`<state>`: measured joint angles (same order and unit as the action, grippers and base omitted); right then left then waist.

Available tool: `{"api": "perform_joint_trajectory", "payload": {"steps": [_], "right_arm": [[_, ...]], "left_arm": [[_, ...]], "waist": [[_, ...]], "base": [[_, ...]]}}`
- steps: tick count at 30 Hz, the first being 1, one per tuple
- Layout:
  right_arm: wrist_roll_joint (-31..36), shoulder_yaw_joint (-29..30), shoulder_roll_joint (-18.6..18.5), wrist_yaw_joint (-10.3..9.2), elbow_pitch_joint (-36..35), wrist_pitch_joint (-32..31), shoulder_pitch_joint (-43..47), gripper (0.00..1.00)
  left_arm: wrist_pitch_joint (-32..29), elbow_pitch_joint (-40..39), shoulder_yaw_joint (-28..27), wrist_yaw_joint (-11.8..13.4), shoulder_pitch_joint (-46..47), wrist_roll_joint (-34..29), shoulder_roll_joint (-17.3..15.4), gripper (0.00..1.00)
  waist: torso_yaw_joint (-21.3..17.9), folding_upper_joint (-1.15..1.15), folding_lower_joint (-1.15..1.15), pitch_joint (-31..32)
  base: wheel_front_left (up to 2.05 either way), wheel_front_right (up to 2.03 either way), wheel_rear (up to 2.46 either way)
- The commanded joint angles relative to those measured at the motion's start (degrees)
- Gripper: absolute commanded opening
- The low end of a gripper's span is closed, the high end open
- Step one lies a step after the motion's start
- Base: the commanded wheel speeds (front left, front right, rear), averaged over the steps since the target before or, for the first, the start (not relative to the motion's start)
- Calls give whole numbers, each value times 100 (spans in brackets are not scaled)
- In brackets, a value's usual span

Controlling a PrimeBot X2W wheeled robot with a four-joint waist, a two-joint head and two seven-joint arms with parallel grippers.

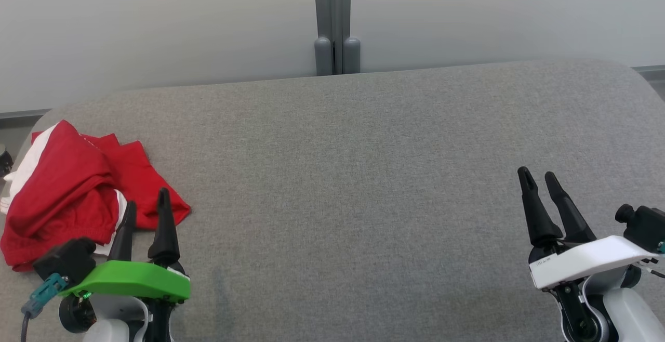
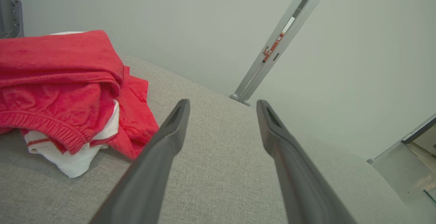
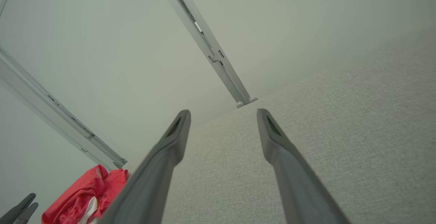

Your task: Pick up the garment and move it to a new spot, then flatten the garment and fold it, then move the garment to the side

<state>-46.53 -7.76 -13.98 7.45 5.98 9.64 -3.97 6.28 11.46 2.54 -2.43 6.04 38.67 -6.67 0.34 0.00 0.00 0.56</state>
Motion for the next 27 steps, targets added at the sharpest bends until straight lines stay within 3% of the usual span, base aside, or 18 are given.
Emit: {"api": "perform_joint_trajectory", "payload": {"steps": [1,27], "right_arm": [[222,88,3,3,-46,-39,-12,100],[1912,526,421,4,-33,-212,161,100]], "left_arm": [[60,-26,34,17,187,-188,-86,100],[446,421,248,57,206,-1536,-127,100]], "waist": [[1,0,0,1],[6,0,0,29]], "base": [[0,0,0],[0,0,0]]}}
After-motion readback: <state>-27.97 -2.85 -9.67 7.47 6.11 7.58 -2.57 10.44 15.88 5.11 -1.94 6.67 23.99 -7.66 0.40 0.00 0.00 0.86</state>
